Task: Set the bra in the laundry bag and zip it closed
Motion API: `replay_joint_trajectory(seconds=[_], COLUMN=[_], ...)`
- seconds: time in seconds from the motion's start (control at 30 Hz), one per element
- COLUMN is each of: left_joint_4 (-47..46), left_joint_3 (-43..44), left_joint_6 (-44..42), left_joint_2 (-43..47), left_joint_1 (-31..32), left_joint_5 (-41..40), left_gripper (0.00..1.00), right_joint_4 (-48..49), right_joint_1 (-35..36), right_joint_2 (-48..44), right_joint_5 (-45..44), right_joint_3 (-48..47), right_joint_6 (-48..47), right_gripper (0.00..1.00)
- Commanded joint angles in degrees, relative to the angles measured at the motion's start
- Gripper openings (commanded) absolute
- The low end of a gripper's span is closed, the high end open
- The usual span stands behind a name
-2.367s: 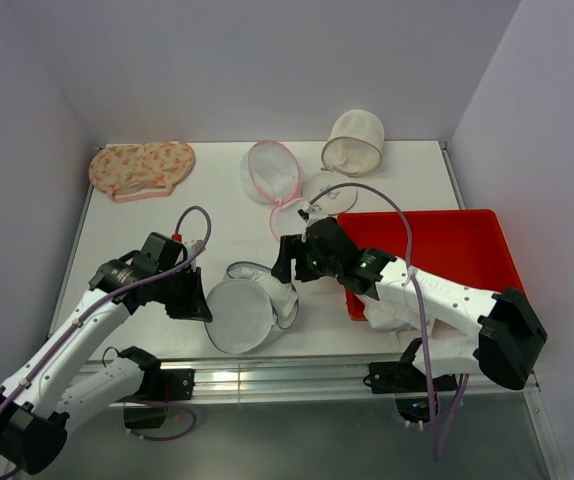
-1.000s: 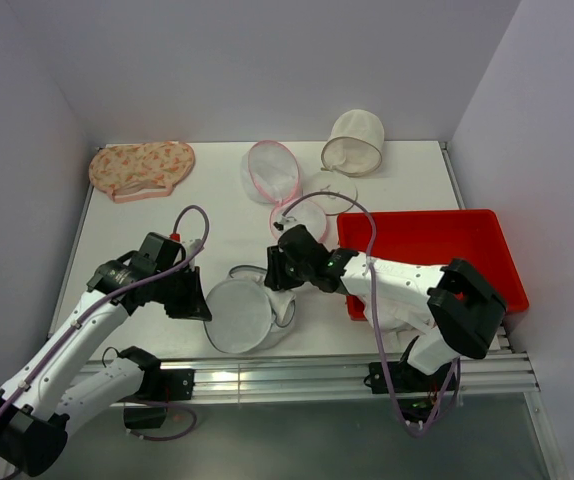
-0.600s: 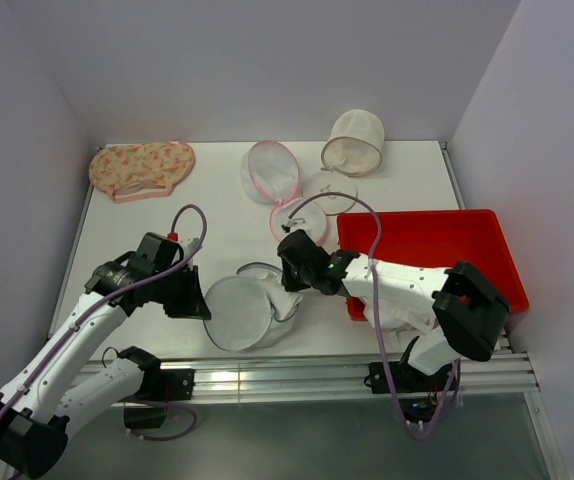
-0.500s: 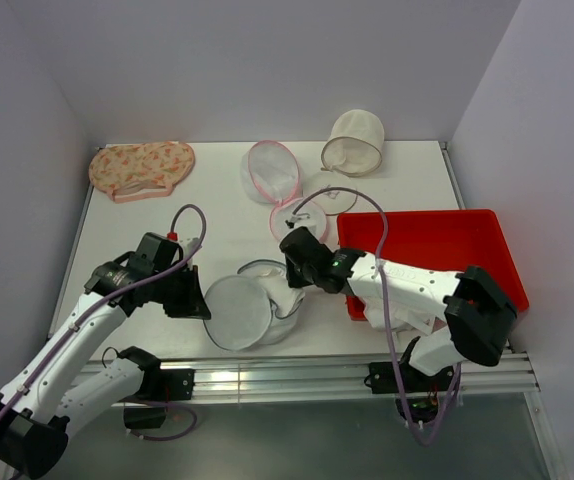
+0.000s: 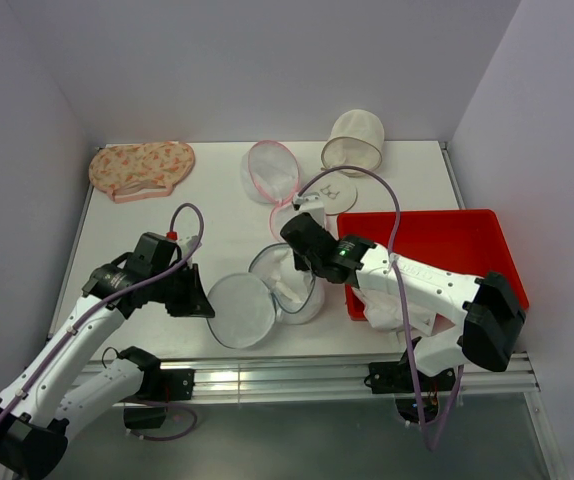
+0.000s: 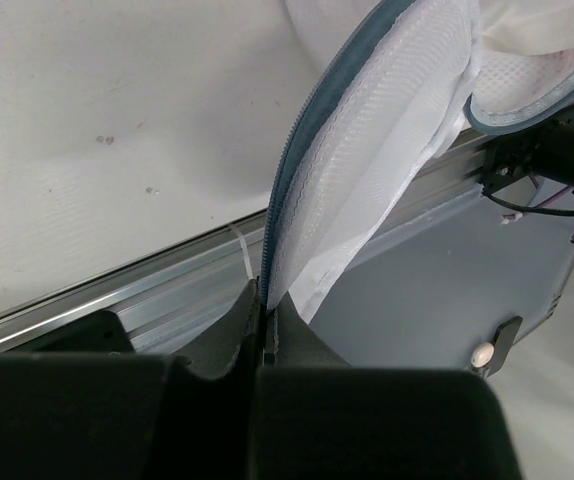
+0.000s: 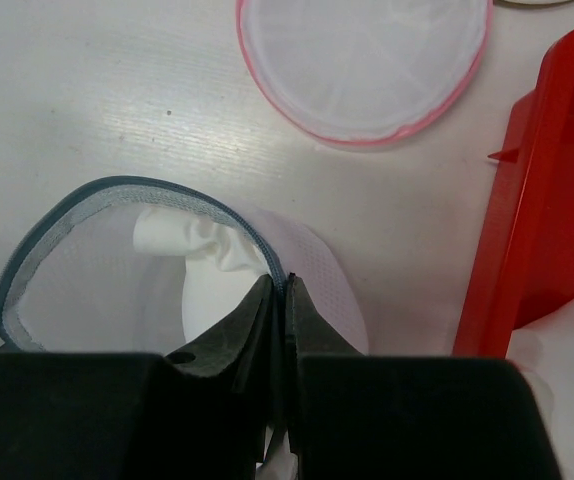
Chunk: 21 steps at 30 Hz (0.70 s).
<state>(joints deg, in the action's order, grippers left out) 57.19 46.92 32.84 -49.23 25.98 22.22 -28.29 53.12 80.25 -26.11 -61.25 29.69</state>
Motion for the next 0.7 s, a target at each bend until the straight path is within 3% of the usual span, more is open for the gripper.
replay_joint_trajectory(seconds=[0.0, 0.1, 0.13, 0.33, 0.67], left_joint_4=[-2.1, -2.3, -2.3, -3.0, -3.7], left_joint_3=[0.2, 0.4, 0.4, 0.0, -0.2], left_joint_6=[0.9, 0.8, 0.7, 0.5, 0.3], left_joint_2=[1.0, 0.9, 0.7, 0.6, 0.3], left_joint_1=[-0.2, -0.3, -0.2, -0.2, -0.2], left_joint_5=[2.2, 2.7, 2.8, 3.3, 3.4], left_gripper=[0.01, 0.0, 0.0, 0.0, 0.0], right_joint_4=[-0.4, -0.1, -0.1, -1.6, -4.9], right_joint_1=[0.8, 0.9, 1.0, 1.3, 2.9], right_joint_2=[0.4, 0.3, 0.1, -1.2, -5.0], right_joint_5=[-2.3, -1.8, -1.4, -1.7, -3.2], right_joint_3=[-1.5, -1.1, -1.1, -2.1, -2.3], right_joint_6=[-0.6, -0.1, 0.0, 0.5, 2.6], right_gripper=[0.01, 0.16, 0.26, 0.53, 0.67])
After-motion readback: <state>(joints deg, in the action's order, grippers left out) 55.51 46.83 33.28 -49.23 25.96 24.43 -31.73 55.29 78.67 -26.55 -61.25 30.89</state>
